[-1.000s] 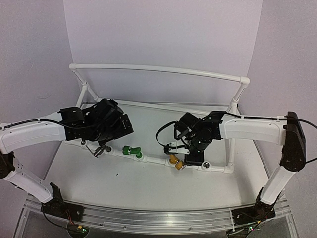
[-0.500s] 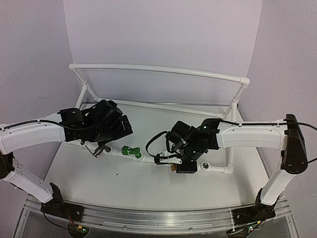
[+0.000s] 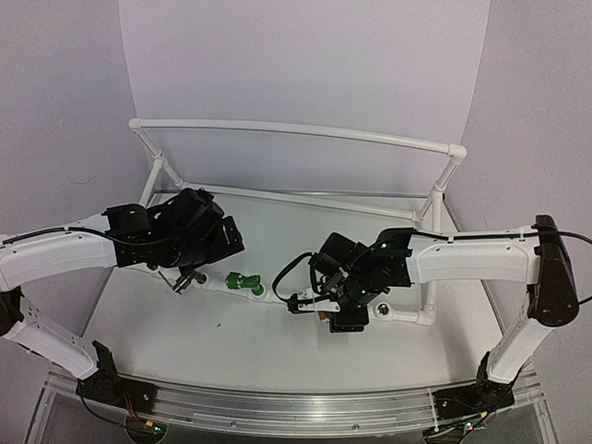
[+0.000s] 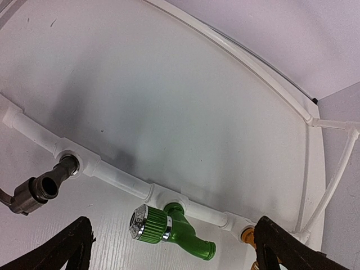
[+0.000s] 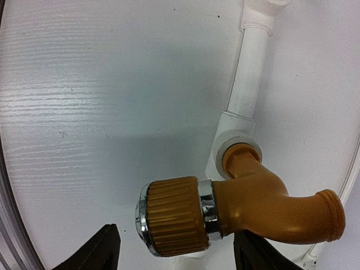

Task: Install the water faucets

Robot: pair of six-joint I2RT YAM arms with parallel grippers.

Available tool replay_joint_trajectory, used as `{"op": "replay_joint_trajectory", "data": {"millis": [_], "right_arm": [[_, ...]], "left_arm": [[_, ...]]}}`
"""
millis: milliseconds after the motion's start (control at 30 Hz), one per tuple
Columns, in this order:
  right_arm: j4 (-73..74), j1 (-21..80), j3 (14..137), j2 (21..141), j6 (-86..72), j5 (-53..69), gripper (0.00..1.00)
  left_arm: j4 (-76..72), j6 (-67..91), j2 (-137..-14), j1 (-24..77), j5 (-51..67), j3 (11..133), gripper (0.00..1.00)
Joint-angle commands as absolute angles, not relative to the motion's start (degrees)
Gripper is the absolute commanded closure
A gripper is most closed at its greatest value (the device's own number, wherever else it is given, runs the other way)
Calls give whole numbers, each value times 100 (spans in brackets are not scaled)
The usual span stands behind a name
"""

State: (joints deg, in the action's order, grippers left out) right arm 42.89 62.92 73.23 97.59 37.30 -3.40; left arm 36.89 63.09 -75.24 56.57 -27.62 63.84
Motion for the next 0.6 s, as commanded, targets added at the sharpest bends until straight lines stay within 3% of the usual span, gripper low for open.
{"op": "replay_joint_trajectory", "data": {"millis": [0, 567], "right_arm": [[4087, 6358, 6941, 9389, 4200, -225, 32], [4028, 6366, 6733, 9523, 4043, 53, 62]], "left_arm": [[3536, 6347, -7339, 5627, -2822, 6334, 0], [3539, 6344, -7289, 5618, -2832, 6347, 0]]}}
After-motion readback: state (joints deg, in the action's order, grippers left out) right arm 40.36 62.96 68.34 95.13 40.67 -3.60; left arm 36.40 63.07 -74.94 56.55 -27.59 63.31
